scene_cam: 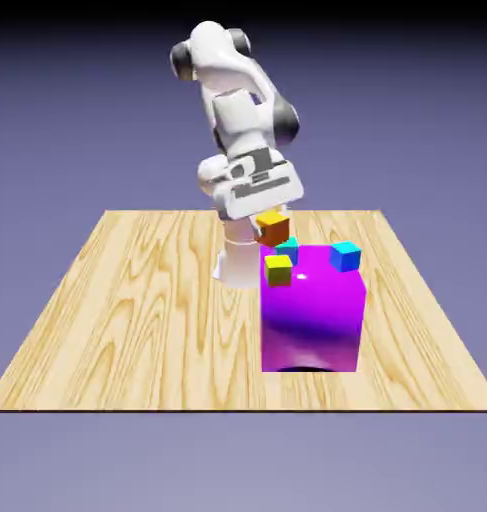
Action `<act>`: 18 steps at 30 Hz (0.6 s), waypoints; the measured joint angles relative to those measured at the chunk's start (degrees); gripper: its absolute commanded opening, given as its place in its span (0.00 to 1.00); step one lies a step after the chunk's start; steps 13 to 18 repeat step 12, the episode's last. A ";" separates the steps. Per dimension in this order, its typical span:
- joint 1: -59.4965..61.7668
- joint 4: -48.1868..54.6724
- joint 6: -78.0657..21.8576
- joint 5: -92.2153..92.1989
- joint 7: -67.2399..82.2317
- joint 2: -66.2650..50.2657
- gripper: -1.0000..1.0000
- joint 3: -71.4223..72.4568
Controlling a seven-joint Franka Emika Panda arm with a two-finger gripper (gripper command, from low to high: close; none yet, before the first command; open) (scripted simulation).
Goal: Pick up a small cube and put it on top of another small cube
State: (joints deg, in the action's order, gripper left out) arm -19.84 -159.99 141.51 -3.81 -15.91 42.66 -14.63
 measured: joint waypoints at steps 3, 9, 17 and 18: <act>3.47 0.36 -2.06 -0.61 -3.72 1.20 0.00 5.05; 0.72 -2.82 10.38 -2.49 -2.08 -7.93 0.00 3.47; 0.39 -3.21 11.91 -2.69 -1.89 -9.03 1.00 3.28; 0.39 -3.21 11.91 -2.69 -1.89 -9.03 1.00 3.28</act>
